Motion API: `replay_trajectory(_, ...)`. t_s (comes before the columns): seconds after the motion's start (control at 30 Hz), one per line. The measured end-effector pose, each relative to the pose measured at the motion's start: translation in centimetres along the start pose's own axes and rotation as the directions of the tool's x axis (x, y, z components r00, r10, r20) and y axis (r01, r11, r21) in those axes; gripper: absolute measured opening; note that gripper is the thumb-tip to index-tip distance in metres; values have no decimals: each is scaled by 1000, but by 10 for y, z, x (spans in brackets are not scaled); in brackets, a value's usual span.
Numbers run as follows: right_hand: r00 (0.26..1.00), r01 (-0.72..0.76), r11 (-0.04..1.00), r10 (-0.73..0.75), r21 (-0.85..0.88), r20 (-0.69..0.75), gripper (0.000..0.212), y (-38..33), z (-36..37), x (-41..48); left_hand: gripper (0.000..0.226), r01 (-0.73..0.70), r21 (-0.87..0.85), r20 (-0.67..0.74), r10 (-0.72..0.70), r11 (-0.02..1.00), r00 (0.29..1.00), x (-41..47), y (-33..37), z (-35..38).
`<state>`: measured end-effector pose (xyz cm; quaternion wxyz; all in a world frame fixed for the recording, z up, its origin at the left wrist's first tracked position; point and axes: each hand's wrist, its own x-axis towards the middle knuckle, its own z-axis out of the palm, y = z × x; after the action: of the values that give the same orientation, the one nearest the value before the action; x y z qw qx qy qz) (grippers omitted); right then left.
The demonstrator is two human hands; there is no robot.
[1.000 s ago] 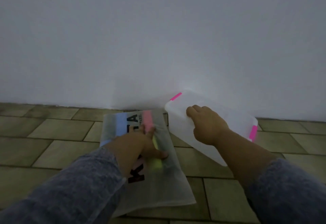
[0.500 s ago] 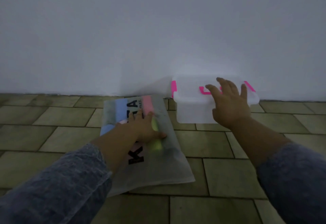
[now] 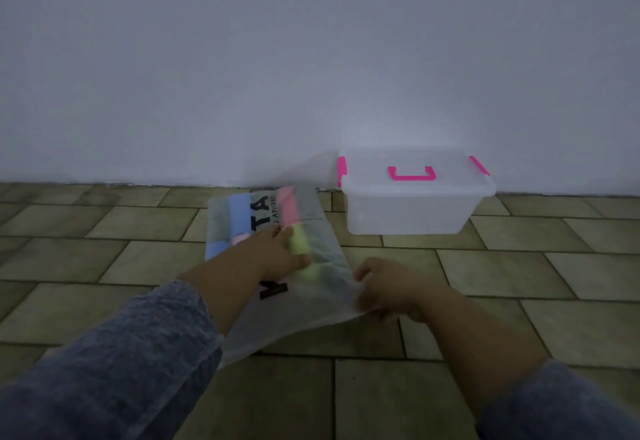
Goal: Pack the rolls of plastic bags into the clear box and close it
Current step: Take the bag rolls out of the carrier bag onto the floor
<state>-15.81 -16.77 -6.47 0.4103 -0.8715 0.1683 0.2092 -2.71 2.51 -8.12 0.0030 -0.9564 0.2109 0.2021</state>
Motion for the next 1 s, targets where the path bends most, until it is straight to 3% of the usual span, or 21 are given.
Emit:
replay_trajectory(0.07,964,61,959,16,278,-265,27,8,-14,5,84,34,-18,30,-33,999,999,-9,18,-4)
replay_trajectory(0.13,870,151,829,147,538,-471,39,18,-24,11,86,110,-221,63,-99,969,993,-23,39,-12)
replay_trajectory(0.2,869,212,649,217,731,-445,44,26,-27,8,90,116,-371,86,-90,921,992,-37,54,-20)
replay_trajectory(0.23,896,192,605,213,773,-390,40,30,-27,2,90,74,-364,63,-55,928,997,-45,60,-21)
replay_trajectory(0.3,951,77,673,172,736,-257,31,38,-18,-17,87,-98,-233,-70,84,968,994,-63,65,-13)
replay_trajectory(0.37,992,-61,788,117,613,-51,27,47,-2,-40,87,-325,-156,-189,295,933,937,-81,66,5)
replay_trajectory(0.43,982,-171,825,101,539,158,27,54,16,-60,84,-510,-106,-199,485,853,852,-97,67,29)
replay_trajectory(0.5,958,-242,830,124,502,257,23,58,31,-74,75,-590,-17,-157,581,807,799,-108,65,53)
replay_trajectory(0.6,962,-233,823,118,518,246,12,55,44,-83,52,-646,135,-233,658,751,716,-116,63,72)
replay_trajectory(0.7,983,-182,797,142,576,114,21,52,46,-83,23,-691,234,-433,710,684,556,-115,68,79)
replay_trajectory(0.77,986,-156,764,155,626,56,27,51,46,-83,13,-739,229,-477,735,634,482,-113,71,81)
replay_trajectory(0.9,982,-167,736,181,656,47,32,50,54,-84,14,-777,192,-433,762,599,481,-108,77,79)
replay_trajectory(1.0,977,-200,721,197,663,80,32,51,55,-84,20,-785,128,-369,764,606,529,-106,78,75)
